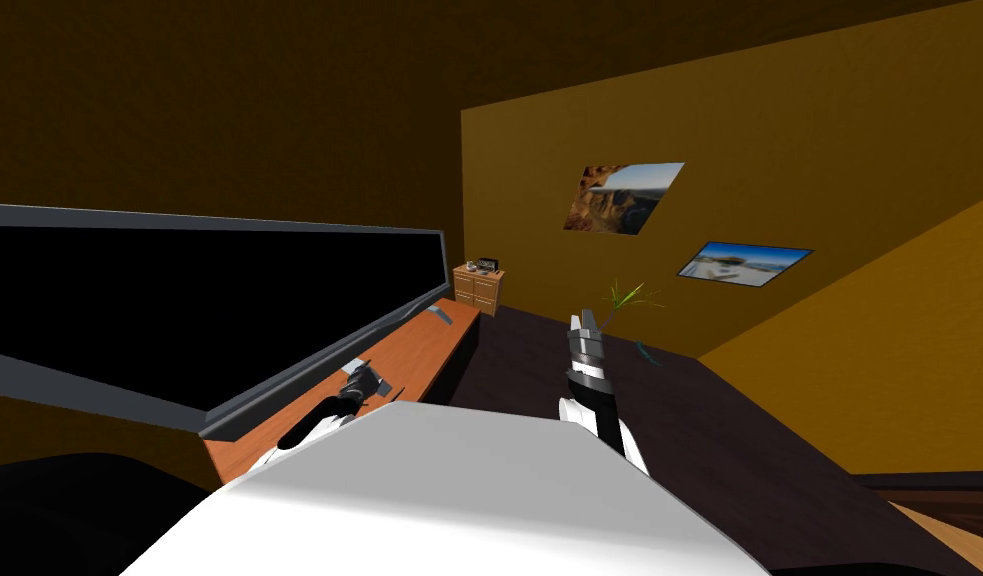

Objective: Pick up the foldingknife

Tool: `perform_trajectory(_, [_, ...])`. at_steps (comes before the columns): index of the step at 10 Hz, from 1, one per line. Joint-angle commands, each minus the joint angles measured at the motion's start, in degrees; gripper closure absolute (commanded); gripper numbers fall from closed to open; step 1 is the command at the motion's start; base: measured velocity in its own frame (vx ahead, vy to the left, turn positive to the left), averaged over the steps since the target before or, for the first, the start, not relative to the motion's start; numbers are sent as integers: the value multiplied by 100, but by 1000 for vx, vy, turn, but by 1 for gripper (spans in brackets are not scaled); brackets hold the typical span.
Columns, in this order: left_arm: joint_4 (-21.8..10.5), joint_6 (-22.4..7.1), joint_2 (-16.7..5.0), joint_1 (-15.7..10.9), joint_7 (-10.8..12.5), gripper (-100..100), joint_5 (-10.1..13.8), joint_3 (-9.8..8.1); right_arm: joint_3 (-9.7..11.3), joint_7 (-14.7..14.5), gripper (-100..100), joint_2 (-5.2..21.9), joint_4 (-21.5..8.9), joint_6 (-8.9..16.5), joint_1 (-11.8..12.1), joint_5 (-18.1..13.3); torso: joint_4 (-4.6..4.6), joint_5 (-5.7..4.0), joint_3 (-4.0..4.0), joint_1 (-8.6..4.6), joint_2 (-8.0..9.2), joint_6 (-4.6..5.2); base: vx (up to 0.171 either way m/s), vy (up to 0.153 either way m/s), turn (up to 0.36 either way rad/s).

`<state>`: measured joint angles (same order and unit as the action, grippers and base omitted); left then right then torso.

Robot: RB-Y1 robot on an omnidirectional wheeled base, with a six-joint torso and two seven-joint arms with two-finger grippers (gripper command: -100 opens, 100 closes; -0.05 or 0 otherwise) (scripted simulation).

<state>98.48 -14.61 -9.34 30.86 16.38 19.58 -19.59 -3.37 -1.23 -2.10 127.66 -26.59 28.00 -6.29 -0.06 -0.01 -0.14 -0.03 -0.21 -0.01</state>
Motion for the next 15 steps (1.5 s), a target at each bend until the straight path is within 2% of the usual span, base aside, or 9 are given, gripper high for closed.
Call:
perform_trajectory(1, [-162, -286, 43, 16, 83, -100, 121, -105, 0, 0, 0, 0, 0, 0, 0, 0, 0, 0, 0, 0, 0, 0, 67, -17, -11])
perform_trajectory(6, [-524, -887, 86, 9, 221, -100, 339, -280, 0, 0, 0, 0, 0, 0, 0, 0, 0, 0, -2, -1, -4, 1, 66, -8, -10])
perform_trajectory(7, [-702, -1123, 101, 6, 289, -100, 445, -366, 0, 0, 0, 0, 0, 0, 0, 0, 0, 0, -1, 1, -2, 1, 64, -13, -19])
perform_trajectory(8, [-702, -1147, 101, 6, 289, -100, 445, -366, 0, 0, 0, 0, 0, 0, 0, 0, 0, 1, -1, -1, -2, 1, 53, -9, -7])
perform_trajectory(9, [-875, -1353, 112, 2, 354, -100, 549, -449, 0, 0, 0, 0, 0, 0, 0, 0, 1, -1, 2, -2, 3, 1, 65, -8, -13])
perform_trajectory(12, [-1042, -1645, 116, -2, 417, -100, 649, -529, 0, 0, 0, 0, 0, 0, 0, 0, 1, 0, 1, 1, 2, 1, 57, -2, -9])
perform_trajectory(13, [-1201, -1862, 115, -5, 478, -100, 745, -607, 0, 0, 0, 0, 0, 0, 0, 0, 1, 0, 2, 0, 3, 1, 63, -7, -14])
perform_trajectory(14, [-1201, -1879, 115, -5, 478, -100, 745, -607, 0, 0, 0, 0, 0, 0, 0, 0, 1, 0, 1, 1, 1, 1, 51, -5, -7])
perform_trajectory(15, [-1349, -2088, 108, -7, 536, -100, 837, -680, 0, 0, 0, 0, 0, 0, 0, 0, 1, -1, 2, 0, 4, 1, 59, -11, -12])
